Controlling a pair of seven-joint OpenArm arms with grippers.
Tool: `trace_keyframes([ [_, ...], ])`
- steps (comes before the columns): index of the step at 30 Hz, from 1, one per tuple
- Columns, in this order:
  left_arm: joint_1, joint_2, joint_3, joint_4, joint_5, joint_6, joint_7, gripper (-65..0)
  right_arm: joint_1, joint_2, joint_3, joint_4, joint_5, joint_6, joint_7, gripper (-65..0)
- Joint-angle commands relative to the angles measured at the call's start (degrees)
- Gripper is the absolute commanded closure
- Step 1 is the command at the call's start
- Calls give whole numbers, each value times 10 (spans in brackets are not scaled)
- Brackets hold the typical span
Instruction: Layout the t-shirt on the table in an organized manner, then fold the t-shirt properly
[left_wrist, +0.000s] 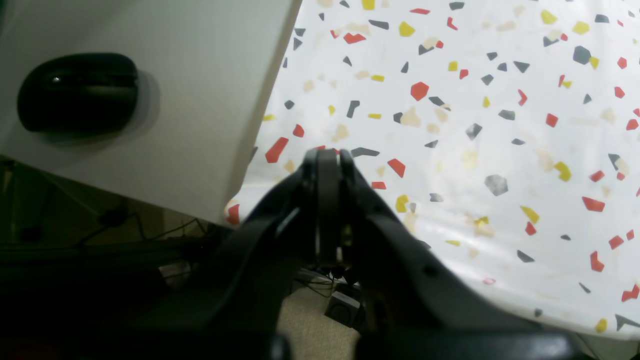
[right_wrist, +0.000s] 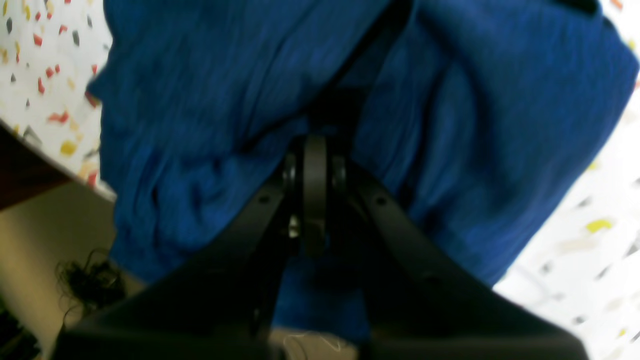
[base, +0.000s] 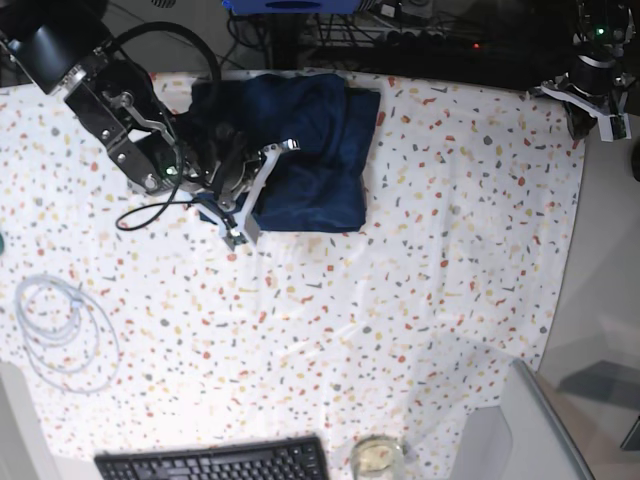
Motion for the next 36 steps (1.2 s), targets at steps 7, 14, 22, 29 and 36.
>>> trace_keyframes([
  [7, 5, -8, -6, 8, 1, 4, -12, 0, 37, -49, 1, -43, 3, 26, 11, -6],
  [14, 6, -8, -6, 7, 1, 4, -12, 0, 74, -95, 1, -63, 3, 27, 11, -6],
  [22, 6, -8, -6, 7, 1, 4, -12, 0, 157, -184, 1, -200, 3, 27, 32, -8],
  [29, 5, -8, -6, 7, 1, 4, -12, 0, 157, -141, 3, -59, 3, 25, -59, -14],
  [36, 4, -8, -6, 7, 1, 4, -12, 0, 43, -66, 3, 84, 4, 4, -114, -29],
])
